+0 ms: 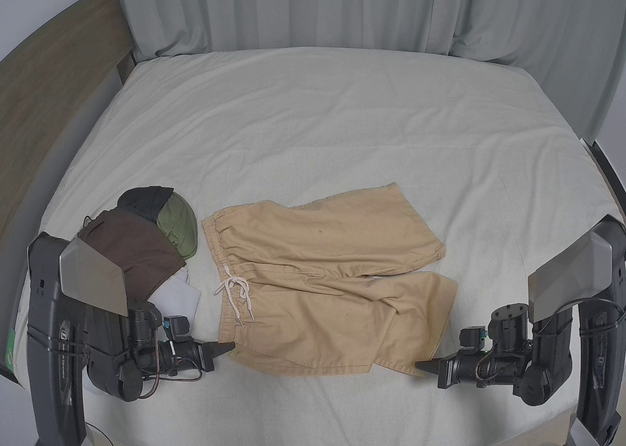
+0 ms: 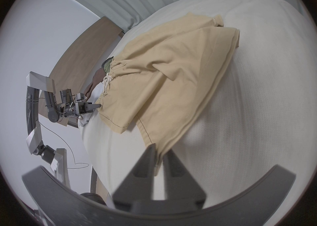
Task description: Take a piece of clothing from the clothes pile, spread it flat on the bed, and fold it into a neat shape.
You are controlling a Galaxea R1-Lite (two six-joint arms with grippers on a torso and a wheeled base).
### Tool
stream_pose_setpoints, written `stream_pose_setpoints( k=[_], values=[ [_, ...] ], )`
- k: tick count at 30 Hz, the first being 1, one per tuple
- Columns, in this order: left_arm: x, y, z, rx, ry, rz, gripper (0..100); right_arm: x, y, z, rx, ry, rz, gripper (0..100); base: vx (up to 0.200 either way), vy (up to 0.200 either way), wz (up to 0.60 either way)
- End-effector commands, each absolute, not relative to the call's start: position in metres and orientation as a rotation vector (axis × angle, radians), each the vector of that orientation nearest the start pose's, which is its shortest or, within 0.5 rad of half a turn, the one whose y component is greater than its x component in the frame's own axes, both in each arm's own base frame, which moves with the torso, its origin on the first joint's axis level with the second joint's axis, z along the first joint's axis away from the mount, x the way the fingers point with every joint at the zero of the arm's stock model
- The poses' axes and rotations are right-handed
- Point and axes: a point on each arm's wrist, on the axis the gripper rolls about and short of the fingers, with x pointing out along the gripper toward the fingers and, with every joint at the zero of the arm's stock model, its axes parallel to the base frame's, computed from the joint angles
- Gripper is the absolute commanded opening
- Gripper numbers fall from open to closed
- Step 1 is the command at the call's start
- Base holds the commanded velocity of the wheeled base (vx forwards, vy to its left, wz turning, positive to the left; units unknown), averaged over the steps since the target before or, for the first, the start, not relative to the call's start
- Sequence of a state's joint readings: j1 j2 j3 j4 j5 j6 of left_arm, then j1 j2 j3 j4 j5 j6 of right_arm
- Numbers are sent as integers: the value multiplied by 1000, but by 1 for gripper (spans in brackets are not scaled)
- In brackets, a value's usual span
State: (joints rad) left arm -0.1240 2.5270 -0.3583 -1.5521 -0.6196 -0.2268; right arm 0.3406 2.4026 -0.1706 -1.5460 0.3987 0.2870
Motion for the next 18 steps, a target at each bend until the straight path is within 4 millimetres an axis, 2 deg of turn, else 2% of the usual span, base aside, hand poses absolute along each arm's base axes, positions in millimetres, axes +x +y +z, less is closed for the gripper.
stream_pose_setpoints(
  k=[1, 8, 18],
  values=[
    [285, -49, -71, -364, 693, -649, 0, 233, 92, -49, 280, 810, 597, 0, 0, 0, 0],
    [283, -46, -69, -366, 696, -645, 0, 229, 87, -49, 270, 825, 580, 0, 0, 0, 0],
    [269, -37, -69, -338, 718, -679, 0, 214, 67, -47, 239, 868, 561, 0, 0, 0, 0]
  ],
)
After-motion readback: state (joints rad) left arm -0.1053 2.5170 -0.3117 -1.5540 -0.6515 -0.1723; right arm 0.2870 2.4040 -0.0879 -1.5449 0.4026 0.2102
